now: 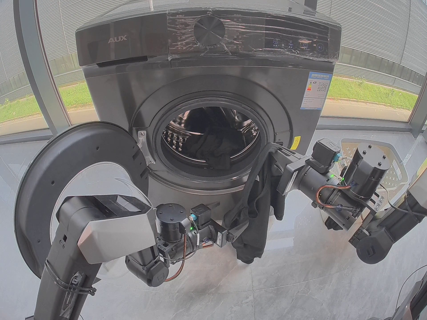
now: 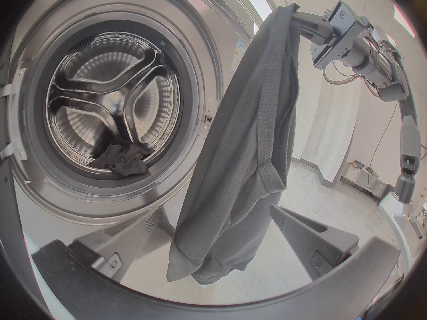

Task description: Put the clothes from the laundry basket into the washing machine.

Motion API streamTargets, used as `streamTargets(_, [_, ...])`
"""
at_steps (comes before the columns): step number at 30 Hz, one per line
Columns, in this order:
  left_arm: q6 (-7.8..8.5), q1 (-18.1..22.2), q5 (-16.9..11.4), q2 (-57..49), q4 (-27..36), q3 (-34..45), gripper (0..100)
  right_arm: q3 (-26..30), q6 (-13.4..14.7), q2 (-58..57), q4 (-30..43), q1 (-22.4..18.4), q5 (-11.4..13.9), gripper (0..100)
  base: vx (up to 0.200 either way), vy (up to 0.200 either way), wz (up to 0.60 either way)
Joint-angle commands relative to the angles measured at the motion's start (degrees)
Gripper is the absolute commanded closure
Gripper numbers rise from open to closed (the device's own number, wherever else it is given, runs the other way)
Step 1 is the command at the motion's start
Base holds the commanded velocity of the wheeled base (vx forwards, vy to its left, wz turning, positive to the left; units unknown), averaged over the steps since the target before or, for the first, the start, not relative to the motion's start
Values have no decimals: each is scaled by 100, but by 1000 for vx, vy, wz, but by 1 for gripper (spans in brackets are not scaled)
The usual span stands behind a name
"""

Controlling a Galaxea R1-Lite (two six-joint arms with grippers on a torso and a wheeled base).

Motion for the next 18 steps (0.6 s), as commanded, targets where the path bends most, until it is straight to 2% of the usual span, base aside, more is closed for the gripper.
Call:
streamTargets(1, [1,-22,-89,159,40,-148,0,17,12,66,-7,-4,3,100,0,0,0])
streamTargets(10, [10,-5,-54,432,66,-658,0,43,21,75,-16,49,3,100,0,0,0])
streamTargets(11, [10,-5,-45,432,75,-675,100,52,21,75,-16,49,3,100,0,0,0])
streamTargets(18, [28,-13,-36,423,75,-737,100,61,21,66,-16,49,3,100,0,0,0])
